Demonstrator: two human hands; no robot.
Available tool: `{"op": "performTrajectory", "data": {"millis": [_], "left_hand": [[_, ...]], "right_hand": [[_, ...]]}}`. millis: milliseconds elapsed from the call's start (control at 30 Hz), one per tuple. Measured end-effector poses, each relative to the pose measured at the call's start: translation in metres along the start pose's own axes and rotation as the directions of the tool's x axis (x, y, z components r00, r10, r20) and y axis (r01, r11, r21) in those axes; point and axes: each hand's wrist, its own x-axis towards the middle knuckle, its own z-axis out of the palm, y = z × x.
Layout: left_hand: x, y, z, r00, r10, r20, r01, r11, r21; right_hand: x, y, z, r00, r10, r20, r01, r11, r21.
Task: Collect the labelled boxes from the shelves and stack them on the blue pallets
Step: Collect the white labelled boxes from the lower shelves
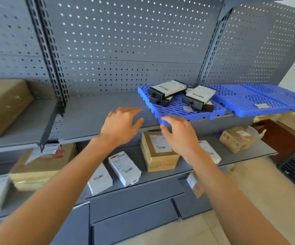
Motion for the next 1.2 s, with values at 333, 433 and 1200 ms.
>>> {"op": "performTrajectory", "data": {"millis": [333,433,1200], "left_hand": [[-0.135,-0.034,-0.070,0.932,-0.360,-0.043,0.361,0.916,0.175],[-0.184,-0.055,-0.098,0.886,-0.453,-0.094,0.463,0.864,0.199],[-0.638,-0.271,-0.384,0.419,-0.743,-0.522,0.904,0.392,0.168]], "right_hand": [[-0.027,-0.094,0.038,0.940,-0.317,0.126,0.287,0.935,0.210],[-0.039,-0.149,0.050,0.887,-0.436,0.155,0.384,0.880,0.279],[-0.224,-0.703,0.147,0.342,-0.936,0.077,0.769,0.326,0.550]]}}
